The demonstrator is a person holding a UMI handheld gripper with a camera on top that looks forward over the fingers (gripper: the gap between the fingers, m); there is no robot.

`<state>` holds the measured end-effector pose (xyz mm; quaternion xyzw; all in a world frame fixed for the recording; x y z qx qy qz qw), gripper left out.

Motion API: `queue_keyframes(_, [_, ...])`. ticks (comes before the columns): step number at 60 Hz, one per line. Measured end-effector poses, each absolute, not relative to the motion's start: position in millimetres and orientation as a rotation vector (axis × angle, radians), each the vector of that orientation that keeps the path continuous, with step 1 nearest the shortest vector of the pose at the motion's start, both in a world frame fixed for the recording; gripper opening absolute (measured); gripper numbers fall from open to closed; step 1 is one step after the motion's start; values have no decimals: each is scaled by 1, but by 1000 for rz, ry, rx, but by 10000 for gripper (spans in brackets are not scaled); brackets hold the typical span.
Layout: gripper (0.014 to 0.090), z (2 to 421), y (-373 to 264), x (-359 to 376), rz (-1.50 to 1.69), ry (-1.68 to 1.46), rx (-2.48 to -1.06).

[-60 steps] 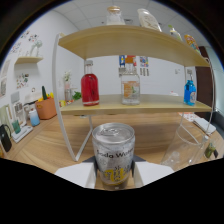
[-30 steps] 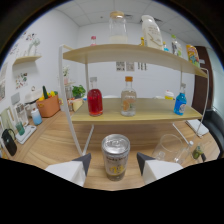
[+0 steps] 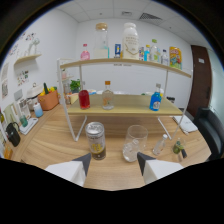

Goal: Make me a cup of Mojito.

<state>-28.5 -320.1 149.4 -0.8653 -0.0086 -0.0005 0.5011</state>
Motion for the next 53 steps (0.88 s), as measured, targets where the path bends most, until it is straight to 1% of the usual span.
queue_keyframes(22, [860, 133, -347, 24, -49, 25, -2144])
queue_keyframes(53, [862, 127, -353, 25, -4, 4, -2168])
